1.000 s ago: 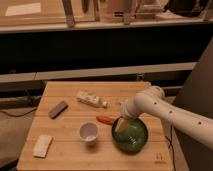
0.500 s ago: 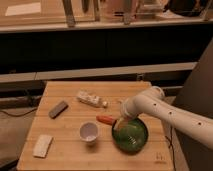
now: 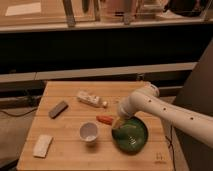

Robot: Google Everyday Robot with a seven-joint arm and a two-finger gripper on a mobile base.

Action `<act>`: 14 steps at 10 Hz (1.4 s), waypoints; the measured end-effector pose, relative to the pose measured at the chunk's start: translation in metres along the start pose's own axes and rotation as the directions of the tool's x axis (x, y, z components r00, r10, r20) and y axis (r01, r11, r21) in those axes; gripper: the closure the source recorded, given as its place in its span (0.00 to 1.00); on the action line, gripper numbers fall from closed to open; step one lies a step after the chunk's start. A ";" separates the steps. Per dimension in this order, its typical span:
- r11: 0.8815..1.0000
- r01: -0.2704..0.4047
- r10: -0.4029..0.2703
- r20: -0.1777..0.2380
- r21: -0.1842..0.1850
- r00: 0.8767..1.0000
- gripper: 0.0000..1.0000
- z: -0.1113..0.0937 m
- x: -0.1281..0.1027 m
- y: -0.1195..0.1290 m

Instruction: Place the pepper in the ceramic cup

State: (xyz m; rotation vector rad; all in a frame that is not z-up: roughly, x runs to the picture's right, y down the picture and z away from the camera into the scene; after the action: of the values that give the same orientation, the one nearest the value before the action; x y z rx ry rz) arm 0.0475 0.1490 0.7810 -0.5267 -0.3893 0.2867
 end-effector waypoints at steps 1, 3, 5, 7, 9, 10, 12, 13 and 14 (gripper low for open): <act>1.000 -0.008 0.008 -0.003 -0.007 1.000 0.20 0.006 0.000 -0.002; 1.000 -0.019 0.019 -0.011 -0.019 1.000 0.20 0.016 -0.001 -0.005; 0.999 -0.025 0.025 -0.020 -0.025 0.999 0.20 0.021 -0.007 -0.003; 0.999 -0.032 0.031 -0.034 -0.039 0.999 0.20 0.027 -0.013 0.002; 0.997 -0.047 0.044 -0.051 -0.055 0.998 0.20 0.032 -0.017 0.009; 0.997 -0.049 0.046 -0.057 -0.061 0.997 0.20 0.034 -0.018 0.012; 0.995 -0.056 0.051 -0.068 -0.081 0.996 0.20 0.041 -0.020 0.017; 0.995 -0.056 0.050 -0.072 -0.086 0.996 0.20 0.043 -0.022 0.019; 0.994 -0.056 0.049 -0.074 -0.094 0.996 0.20 0.046 -0.025 0.021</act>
State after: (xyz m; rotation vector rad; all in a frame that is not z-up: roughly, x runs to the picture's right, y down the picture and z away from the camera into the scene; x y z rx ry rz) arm 0.0022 0.1772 0.7997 -0.6403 -0.3207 0.2999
